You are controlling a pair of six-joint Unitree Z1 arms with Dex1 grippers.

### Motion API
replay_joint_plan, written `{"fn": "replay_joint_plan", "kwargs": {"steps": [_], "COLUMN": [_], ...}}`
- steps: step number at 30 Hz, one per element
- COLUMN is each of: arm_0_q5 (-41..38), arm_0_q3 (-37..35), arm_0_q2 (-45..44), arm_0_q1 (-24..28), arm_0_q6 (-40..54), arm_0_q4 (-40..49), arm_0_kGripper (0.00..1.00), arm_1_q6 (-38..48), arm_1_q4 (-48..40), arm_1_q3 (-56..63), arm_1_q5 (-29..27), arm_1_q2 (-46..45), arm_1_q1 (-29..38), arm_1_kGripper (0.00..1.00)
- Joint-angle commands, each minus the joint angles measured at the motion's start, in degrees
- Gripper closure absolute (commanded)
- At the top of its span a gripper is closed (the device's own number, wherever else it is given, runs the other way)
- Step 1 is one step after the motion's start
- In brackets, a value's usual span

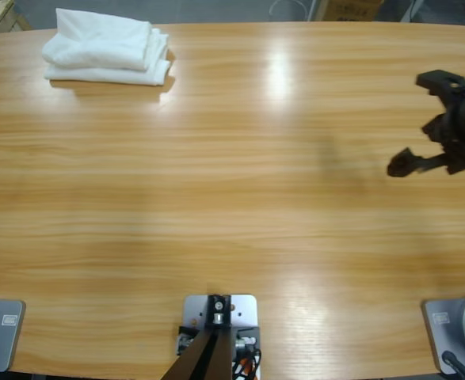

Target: Fold clothes

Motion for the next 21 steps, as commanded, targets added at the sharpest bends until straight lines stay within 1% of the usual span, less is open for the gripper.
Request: {"fn": "replay_joint_plan", "kwargs": {"steps": [1, 2, 4, 6, 9, 11, 14, 17, 21], "arm_0_q5": [-0.33, -0.33, -0.33, -0.35, -1.30, -1.90, -4.04, -4.03, -4.31], "arm_0_q3": [36.09, 43.41, 55.41, 65.20, 77.08, 82.31, 89.78, 97.39, 104.52], "arm_0_q2": [-23.38, -27.48, -34.37, -40.43, -48.89, -51.82, -56.46, -61.40, -70.30], "arm_0_q1": [-1.69, -1.69, -2.01, -2.18, -3.53, -4.43, -4.68, -4.68, -4.94], "arm_0_q6": [-0.01, -0.29, -0.31, -0.31, -0.24, 0.08, 0.22, 0.39, 0.59], "arm_0_q4": [-3.67, -6.93, -11.81, -14.91, -19.41, -20.64, -24.19, -28.25, -37.44], "arm_0_kGripper": [0.000, 0.000, 0.000, 0.000, 0.000, 0.000, 0.000, 0.000, 0.001], "arm_1_q6": [-3.42, -3.46, -3.46, -3.46, -4.81, -5.66, -6.01, -6.43, -7.13], "arm_1_q4": [3.69, 3.67, 3.73, 3.57, 2.37, 1.85, 1.35, 0.56, -1.06], "arm_1_q3": [1.40, 1.66, 1.73, 2.10, 4.21, 5.26, 5.63, 6.16, 7.32], "arm_1_q5": [-1.21, -1.30, -2.57, -5.75, -8.47, -9.81, -10.53, -10.83, -11.09], "arm_1_q2": [-3.18, -4.18, -5.53, -6.11, -7.96, -9.63, -11.65, -12.76, -13.74], "arm_1_q1": [-2.48, -2.50, -2.64, -2.68, -2.68, -2.96, -3.91, -3.91, -3.98], "arm_1_kGripper": [0.004, 0.004, 0.010, 0.013, 0.006, 0.012, 0.000, 0.000, 0.000]}}
